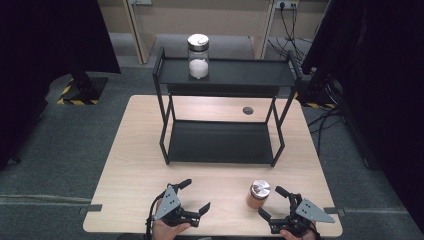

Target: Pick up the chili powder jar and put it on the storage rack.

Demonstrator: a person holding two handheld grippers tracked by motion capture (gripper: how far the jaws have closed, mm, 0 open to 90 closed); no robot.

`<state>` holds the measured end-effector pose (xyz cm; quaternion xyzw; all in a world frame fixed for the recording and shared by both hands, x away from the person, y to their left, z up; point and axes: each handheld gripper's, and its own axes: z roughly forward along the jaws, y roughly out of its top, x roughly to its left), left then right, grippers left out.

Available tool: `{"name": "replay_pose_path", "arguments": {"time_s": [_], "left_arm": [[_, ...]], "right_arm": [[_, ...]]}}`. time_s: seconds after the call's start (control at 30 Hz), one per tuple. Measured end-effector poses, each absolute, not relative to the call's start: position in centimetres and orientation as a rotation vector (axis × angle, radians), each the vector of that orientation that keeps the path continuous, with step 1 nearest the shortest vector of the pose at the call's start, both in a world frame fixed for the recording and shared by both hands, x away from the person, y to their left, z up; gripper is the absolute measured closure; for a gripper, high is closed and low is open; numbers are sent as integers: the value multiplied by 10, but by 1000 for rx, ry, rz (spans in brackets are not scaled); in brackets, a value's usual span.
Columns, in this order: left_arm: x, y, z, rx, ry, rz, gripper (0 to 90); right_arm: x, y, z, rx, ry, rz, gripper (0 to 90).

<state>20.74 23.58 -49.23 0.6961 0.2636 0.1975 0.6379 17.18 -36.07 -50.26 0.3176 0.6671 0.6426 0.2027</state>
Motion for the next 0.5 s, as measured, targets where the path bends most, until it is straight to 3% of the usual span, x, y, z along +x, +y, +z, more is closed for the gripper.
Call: {"name": "replay_pose_path", "arguments": {"time_s": [0.5], "left_arm": [[207,235,-493,1594,607,437,2]], "right_arm": [[182,-347,-497,899,1901,1733,7]]}}
